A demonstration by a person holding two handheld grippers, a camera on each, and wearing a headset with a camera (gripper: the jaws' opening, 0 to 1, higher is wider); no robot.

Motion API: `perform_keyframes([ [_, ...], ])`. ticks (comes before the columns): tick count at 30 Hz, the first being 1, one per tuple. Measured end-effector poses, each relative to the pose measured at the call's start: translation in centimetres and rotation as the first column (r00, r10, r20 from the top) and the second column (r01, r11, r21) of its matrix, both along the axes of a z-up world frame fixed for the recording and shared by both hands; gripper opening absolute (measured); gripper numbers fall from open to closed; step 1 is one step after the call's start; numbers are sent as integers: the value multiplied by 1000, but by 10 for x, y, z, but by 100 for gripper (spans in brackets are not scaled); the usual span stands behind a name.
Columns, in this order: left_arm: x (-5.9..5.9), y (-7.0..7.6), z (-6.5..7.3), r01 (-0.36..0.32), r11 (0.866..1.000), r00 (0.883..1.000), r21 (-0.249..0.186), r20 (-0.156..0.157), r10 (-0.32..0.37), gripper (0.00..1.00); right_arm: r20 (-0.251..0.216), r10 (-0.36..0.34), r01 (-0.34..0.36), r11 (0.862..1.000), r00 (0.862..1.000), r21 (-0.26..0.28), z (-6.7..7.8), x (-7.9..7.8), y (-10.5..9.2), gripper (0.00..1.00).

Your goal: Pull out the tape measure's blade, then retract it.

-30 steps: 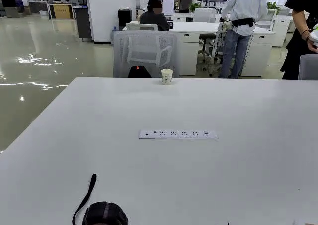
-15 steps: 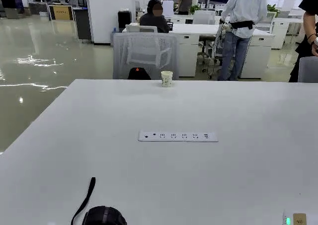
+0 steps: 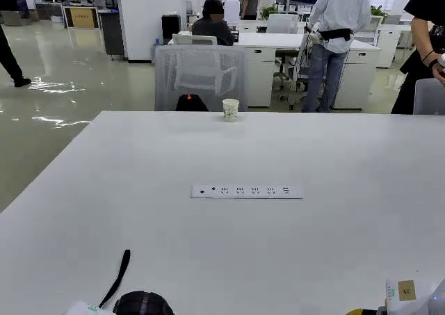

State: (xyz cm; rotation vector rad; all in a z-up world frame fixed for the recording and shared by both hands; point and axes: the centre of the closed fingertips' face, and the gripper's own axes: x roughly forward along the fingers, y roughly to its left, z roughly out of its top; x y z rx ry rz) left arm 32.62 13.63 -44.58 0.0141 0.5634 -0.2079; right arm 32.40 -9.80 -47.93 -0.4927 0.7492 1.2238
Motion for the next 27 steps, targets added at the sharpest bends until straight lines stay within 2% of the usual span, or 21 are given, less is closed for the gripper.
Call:
perform_keyframes([
  [11,12,2,-6,-22,1000,1000,-12,-6,22,99,14,41,-40,999,999,-30,-4,18,0,57],
  [27,27,10,-20,-89,995,996,-43,-36,87,95,20,118,-116,989,993,-87,-13,40,3,38],
])
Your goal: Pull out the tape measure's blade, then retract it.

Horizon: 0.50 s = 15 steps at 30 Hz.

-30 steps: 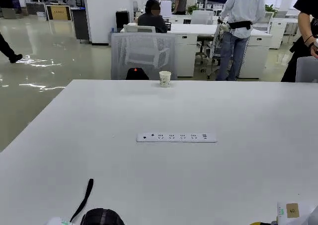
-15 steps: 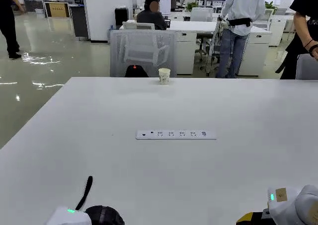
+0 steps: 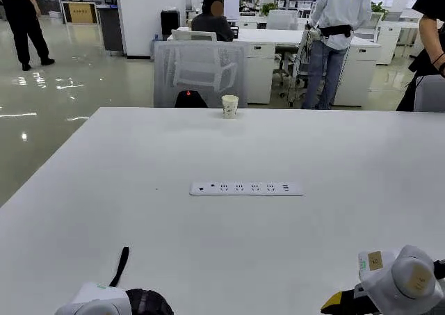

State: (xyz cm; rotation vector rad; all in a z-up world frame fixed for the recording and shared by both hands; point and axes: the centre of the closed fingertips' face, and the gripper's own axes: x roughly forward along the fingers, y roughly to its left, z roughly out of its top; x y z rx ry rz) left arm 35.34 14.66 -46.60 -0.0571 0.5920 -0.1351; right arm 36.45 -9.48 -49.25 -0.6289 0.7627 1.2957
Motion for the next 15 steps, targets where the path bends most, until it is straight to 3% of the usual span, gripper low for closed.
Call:
perform_keyframes([
  [12,6,6,-9,-47,998,998,-30,-31,47,86,-7,47,-47,998,999,-39,-7,11,3,26],
  [15,7,8,-10,-67,997,997,-35,-35,66,80,-10,56,-57,997,998,-48,-9,12,4,24],
])
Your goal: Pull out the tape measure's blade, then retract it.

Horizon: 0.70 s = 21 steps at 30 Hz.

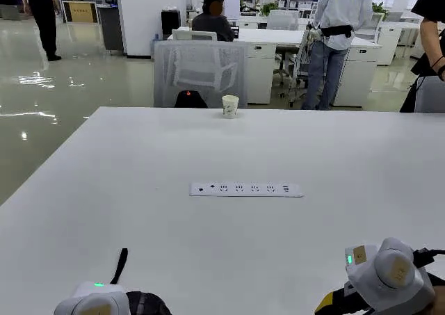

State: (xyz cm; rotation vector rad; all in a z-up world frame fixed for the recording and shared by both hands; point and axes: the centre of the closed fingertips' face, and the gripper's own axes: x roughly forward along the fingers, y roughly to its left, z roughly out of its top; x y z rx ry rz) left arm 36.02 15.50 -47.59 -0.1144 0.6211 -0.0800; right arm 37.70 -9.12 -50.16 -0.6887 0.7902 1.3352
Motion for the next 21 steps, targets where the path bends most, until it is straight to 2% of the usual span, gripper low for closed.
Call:
perform_keyframes([
  [7,2,6,-3,-31,999,999,-11,-14,31,72,-7,29,-29,999,1000,-29,-7,2,0,18],
  [21,5,11,-11,-60,998,997,-17,-46,59,66,-19,88,-89,993,996,-72,-19,0,3,13],
])
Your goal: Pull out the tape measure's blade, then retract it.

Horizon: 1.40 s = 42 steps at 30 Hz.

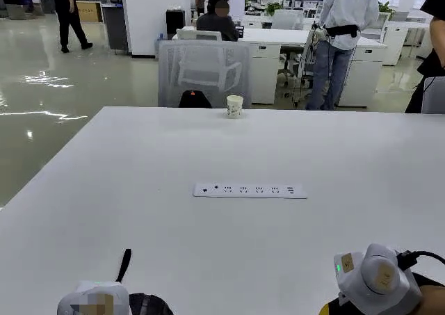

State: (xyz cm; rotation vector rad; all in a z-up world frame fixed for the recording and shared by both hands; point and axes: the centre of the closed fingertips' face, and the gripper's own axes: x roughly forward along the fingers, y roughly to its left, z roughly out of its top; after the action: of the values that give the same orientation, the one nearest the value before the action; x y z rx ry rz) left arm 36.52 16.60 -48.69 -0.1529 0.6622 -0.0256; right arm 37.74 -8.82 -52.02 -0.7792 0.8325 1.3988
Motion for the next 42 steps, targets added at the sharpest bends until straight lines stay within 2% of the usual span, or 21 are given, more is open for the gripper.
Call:
perform_keyframes([
  [12,2,2,-6,-18,1000,1000,15,-19,18,64,23,33,-32,999,999,-16,-2,0,-1,11],
  [21,3,3,-8,-32,999,999,26,-30,33,65,27,31,-30,999,999,-27,-2,1,-1,10],
  [28,3,3,-8,-27,999,999,30,-31,28,63,31,30,-29,999,999,-31,-2,1,-1,10],
  [37,3,3,-7,-24,999,1000,47,-16,25,61,34,30,-28,999,999,-31,-2,1,-1,10],
  [42,3,3,-8,-20,998,1000,53,-22,21,61,35,29,-28,999,999,-31,-2,1,-1,10],
])
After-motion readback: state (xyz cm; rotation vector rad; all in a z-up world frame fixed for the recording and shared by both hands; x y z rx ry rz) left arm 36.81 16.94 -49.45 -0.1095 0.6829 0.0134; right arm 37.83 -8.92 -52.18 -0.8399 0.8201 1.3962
